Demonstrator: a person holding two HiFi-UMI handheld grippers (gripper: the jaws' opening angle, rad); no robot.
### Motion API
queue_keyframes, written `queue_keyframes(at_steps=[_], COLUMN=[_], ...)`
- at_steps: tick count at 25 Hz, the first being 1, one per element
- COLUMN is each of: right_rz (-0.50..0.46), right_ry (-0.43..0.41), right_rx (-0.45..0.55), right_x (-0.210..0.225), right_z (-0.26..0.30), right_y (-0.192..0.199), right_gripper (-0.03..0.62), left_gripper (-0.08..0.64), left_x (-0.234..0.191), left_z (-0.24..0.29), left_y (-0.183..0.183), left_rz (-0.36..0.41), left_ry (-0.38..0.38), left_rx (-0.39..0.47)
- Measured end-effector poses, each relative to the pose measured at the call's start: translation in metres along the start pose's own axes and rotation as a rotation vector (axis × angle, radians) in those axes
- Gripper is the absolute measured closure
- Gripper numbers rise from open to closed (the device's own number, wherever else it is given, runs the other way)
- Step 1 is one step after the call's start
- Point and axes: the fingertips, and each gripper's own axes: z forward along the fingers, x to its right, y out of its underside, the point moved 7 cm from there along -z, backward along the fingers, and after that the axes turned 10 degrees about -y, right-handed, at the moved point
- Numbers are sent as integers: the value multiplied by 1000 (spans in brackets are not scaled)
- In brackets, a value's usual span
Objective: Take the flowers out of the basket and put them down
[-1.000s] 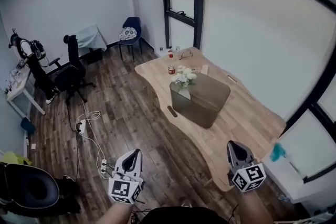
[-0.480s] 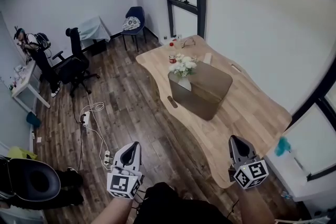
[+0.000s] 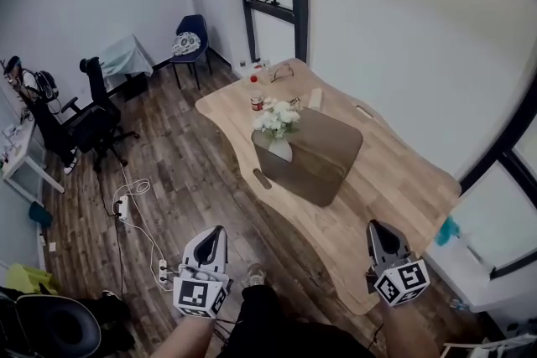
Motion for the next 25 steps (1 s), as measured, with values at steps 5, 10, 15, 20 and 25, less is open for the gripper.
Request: queue_keyframes(at_steps=[5, 10, 15, 20, 25], right_rz=[8, 14, 19, 12, -2], right_ry=[41, 66, 87, 102, 122], right_rx=[-11, -44, -57, -42, -39], right_x=[15, 31, 45, 59, 69], right_z=[40, 93, 147, 202, 256], right_y=[-8, -5, -12, -27, -42], right_gripper=[572, 572, 572, 572, 572], left_gripper=[555, 555, 555, 555, 555], left_x=[-22, -43, -71, -98, -127], left_z=[57, 125, 186, 244, 296], left_y=[5, 15, 16, 10, 7], left_rz=[7, -15, -19, -12, -21], left_ry=[51, 98, 143, 192, 226], left_rx=[8, 10, 8, 28, 40])
